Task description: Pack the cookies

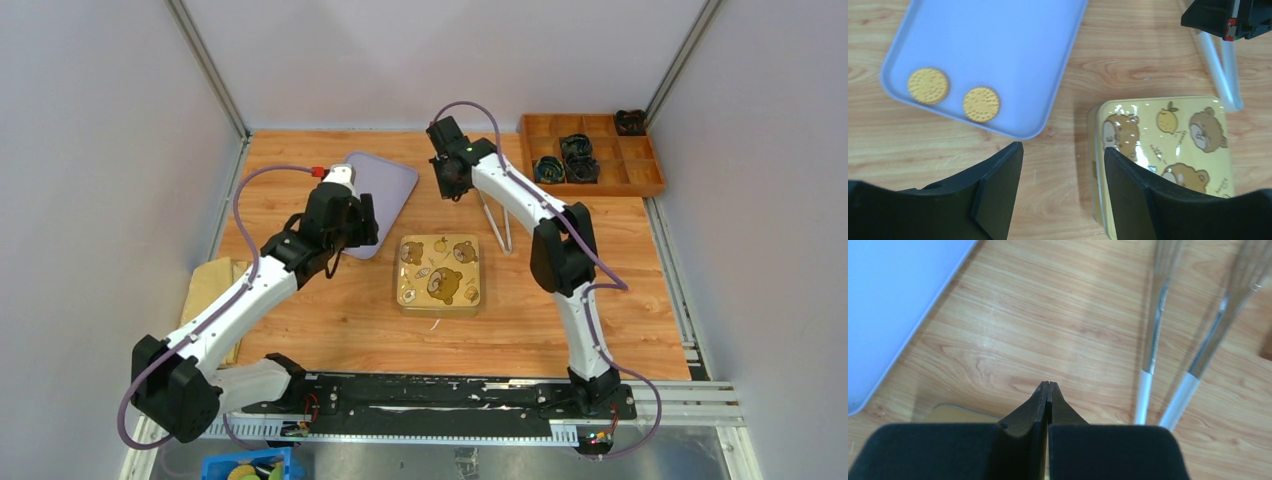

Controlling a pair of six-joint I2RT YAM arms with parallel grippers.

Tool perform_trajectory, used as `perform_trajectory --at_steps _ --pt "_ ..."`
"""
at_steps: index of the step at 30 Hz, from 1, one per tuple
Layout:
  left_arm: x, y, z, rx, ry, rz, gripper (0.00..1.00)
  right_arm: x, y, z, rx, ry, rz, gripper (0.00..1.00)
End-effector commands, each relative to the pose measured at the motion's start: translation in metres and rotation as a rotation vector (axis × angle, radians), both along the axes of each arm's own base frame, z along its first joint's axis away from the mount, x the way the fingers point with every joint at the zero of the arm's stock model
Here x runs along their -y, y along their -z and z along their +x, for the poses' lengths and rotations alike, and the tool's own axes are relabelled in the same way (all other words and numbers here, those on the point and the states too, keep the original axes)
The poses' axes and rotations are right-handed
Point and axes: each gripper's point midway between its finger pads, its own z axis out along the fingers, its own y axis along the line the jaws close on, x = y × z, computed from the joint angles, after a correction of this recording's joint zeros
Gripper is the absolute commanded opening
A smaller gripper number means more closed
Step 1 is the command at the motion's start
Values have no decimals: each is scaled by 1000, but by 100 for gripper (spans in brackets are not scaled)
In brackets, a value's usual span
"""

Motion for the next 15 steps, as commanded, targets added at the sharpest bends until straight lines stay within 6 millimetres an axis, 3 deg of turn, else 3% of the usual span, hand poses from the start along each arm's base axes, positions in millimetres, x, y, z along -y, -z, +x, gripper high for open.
perform_trajectory --at_steps 1,9,15 --pt "30 2 -1 20 147 -73 66 35 -58 -12 110 53 -55 0" --pt "82 27 -4 -41 340 -248 61 72 -119 -61 213 74 -3 0" --pt "102 43 -9 -135 418 -293 61 87 -129 -95 223 62 46 0"
